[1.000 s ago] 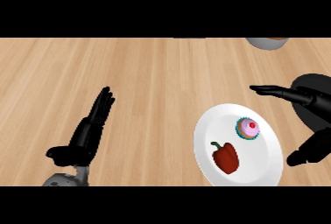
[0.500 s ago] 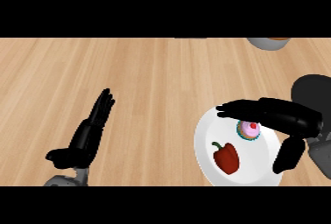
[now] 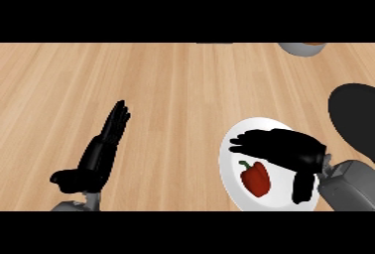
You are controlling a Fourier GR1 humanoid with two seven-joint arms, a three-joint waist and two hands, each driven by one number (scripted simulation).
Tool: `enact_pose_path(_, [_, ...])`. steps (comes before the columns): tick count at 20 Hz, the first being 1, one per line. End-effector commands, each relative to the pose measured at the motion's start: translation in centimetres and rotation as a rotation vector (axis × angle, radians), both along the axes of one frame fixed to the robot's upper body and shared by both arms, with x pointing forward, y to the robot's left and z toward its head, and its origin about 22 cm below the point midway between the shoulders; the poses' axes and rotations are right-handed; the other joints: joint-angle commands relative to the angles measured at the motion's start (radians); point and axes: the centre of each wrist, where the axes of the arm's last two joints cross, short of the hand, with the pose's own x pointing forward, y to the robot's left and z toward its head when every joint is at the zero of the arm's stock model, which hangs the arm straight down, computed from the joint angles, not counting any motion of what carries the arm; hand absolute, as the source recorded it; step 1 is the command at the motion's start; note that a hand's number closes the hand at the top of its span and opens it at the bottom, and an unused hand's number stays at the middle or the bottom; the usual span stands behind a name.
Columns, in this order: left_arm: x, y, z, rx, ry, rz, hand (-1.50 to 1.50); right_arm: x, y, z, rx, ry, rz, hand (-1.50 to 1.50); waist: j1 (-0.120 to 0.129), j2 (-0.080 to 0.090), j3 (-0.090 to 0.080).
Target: Pick the bell pepper from the plate and place it in the pan
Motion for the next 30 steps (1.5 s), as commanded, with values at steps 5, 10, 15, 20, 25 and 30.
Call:
enact_pose_path(5, [0.8,0.9,-0.2,0.009,0.000,-0.004,0.00,0.1,0.2,-2.2,-0.038,0.011,-0.019,-1.50,-0.002,0.000,0.000])
enact_pose_path(10, [-0.9,0.0,0.0,-0.012,0.003,0.007,0.00,-1.9,1.0,-1.4,0.003,0.012,-0.058,-1.50,-0.005,-0.001,0.000])
enact_pose_path(15, [0.6,-0.2,0.3,0.002,0.004,-0.004,0.00,0.1,3.2,-4.7,0.024,0.032,-0.055,-1.50,0.000,0.001,0.000])
enact_pose_path(20, [-0.3,-0.3,-0.7,0.018,-0.012,0.007,0.00,-0.5,1.9,-5.3,-0.030,0.030,-0.064,-1.50,-0.003,0.000,0.000])
enact_pose_path(25, [-0.7,-0.9,-0.9,-0.002,-0.010,-0.006,0.00,1.6,1.8,-7.1,-0.072,0.038,-0.054,-1.50,0.000,0.000,0.000])
enact_pose_path(30, [-0.7,-0.5,0.5,0.002,-0.006,-0.005,0.00,1.7,2.8,-9.2,-0.118,-0.023,0.072,1.50,0.006,0.001,0.001])
